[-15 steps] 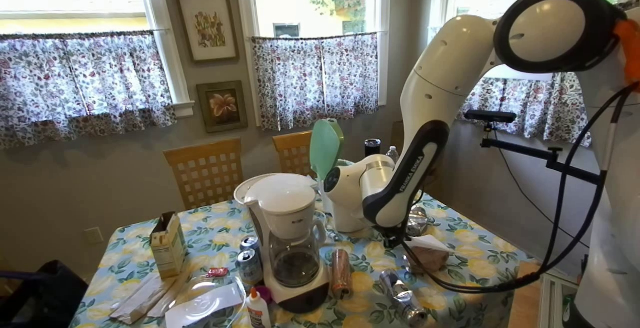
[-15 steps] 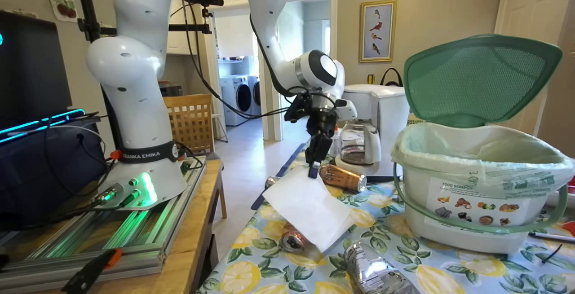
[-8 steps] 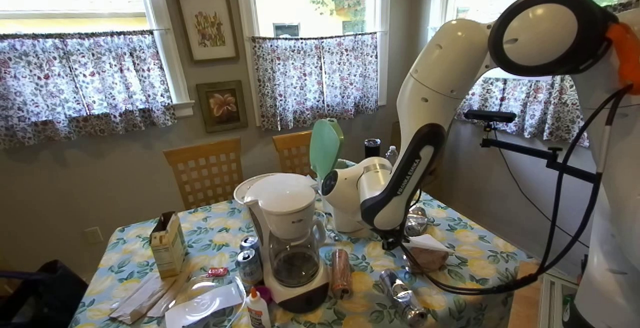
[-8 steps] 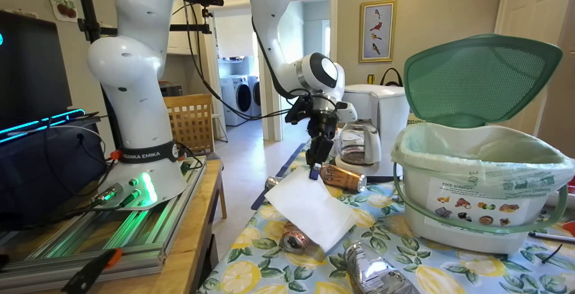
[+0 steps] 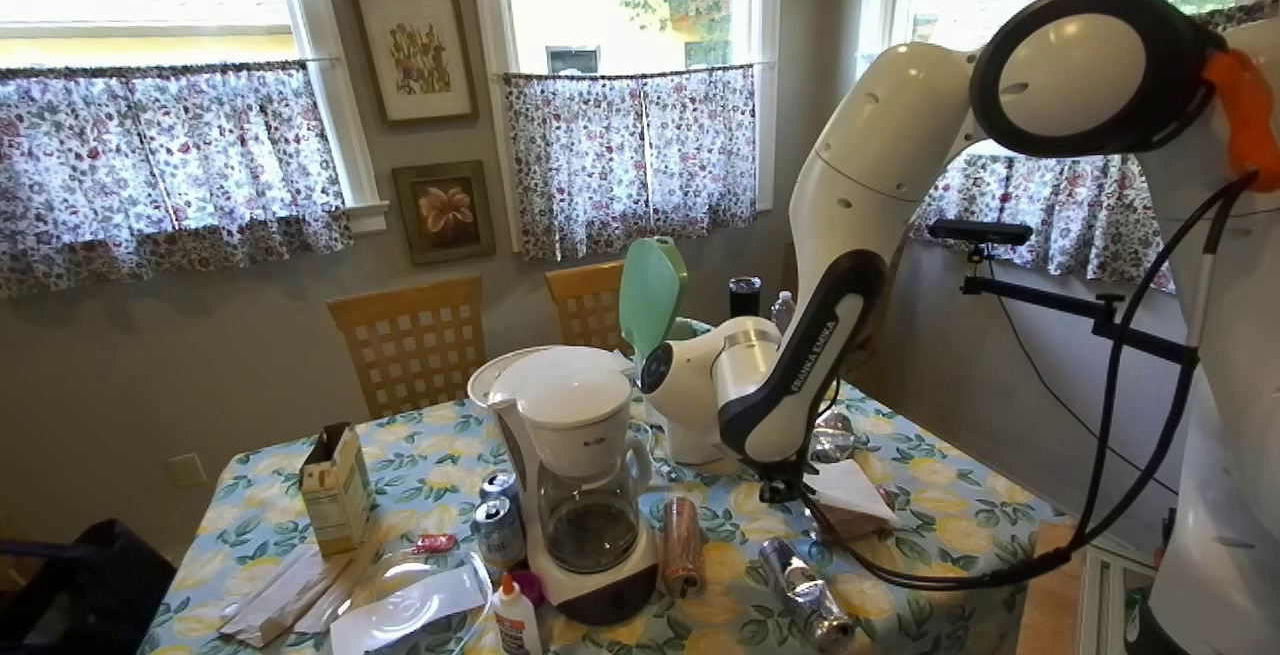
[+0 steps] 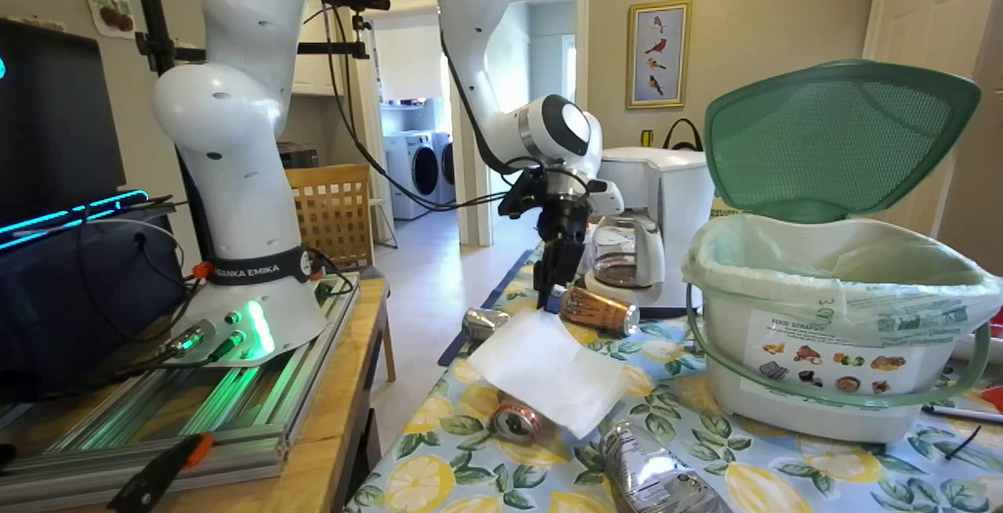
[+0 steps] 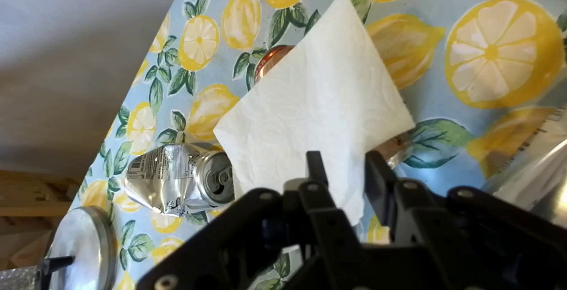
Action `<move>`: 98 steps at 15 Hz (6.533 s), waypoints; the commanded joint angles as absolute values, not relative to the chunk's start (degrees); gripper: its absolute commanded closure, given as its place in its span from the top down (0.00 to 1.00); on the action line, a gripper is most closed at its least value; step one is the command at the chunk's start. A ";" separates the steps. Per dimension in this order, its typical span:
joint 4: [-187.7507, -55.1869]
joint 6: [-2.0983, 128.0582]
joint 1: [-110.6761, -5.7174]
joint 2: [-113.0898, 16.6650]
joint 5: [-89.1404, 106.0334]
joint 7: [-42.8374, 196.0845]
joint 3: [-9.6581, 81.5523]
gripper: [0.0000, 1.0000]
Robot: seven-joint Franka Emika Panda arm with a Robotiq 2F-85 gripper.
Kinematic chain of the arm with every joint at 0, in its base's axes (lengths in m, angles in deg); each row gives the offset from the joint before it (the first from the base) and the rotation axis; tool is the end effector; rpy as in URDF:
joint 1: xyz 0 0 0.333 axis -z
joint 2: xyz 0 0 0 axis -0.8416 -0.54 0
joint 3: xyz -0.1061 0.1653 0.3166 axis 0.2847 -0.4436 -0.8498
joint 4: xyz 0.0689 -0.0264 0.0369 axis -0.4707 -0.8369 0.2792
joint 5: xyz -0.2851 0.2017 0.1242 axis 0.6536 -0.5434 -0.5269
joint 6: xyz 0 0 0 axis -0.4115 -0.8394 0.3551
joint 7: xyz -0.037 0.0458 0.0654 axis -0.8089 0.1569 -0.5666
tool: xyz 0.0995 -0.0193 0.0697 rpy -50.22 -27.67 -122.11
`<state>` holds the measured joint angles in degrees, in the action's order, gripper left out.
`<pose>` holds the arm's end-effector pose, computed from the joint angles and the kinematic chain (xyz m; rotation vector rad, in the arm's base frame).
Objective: Pick the paper towel and one can and put them in the bin, then close the bin
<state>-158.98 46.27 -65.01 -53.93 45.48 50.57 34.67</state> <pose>0.4783 -0.0019 0.2234 2.4320 0.0943 -0.4940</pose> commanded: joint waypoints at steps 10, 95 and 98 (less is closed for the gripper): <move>-158.47 47.89 -65.14 -53.30 46.65 51.03 34.51 1.00; -172.78 88.66 -58.53 -55.71 43.49 82.98 48.85 0.68; -172.61 88.61 -58.93 -55.90 43.93 82.78 49.24 0.44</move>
<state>-173.89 88.87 -57.68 -54.48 41.63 85.13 48.15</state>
